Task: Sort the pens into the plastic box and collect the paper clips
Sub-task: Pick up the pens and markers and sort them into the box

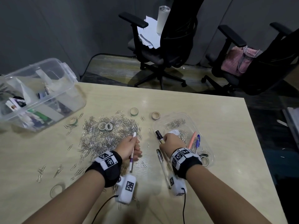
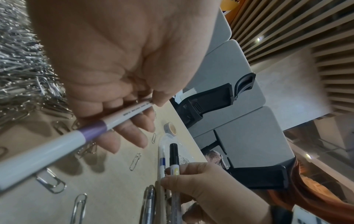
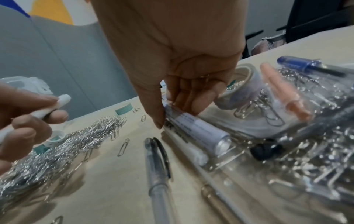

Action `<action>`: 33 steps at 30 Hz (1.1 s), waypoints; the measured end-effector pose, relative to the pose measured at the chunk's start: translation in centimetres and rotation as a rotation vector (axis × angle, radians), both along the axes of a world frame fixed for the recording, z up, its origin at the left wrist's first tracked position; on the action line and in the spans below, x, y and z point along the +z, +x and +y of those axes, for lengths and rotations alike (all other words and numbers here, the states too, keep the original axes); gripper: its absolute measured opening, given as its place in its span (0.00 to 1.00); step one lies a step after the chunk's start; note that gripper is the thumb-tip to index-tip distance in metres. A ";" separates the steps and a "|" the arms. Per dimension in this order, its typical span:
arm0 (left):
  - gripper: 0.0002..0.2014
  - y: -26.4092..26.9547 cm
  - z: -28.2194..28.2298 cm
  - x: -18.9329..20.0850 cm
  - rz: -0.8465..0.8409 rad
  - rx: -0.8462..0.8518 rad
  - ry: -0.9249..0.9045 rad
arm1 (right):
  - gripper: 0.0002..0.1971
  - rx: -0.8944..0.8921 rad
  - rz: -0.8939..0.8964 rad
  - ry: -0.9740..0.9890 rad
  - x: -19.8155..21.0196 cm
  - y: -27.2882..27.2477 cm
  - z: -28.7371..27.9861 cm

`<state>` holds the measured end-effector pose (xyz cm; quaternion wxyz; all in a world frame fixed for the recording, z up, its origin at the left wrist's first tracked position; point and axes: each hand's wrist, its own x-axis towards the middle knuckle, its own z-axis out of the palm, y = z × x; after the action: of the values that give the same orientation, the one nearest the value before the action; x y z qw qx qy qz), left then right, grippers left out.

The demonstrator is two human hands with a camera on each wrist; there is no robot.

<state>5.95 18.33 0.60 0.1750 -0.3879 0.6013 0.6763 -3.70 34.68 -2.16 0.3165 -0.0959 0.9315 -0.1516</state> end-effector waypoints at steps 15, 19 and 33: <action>0.13 -1.7 1.0 -2.2 0.003 -0.065 -0.084 | 0.42 0.199 -0.066 0.002 0.0 -1.5 -1.0; 0.14 -2.0 0.4 -2.5 -0.003 -0.076 -0.076 | 0.38 0.292 -0.081 0.007 0.1 -2.4 -1.5; 0.12 -2.4 -1.0 -1.8 0.019 -0.035 -0.043 | 0.20 0.346 -0.015 0.067 -1.1 -2.5 -2.3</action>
<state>3.55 17.35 -1.23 0.1727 -0.3746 0.6240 0.6637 -6.22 32.40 -3.21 0.3480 -0.2432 0.9031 -0.0642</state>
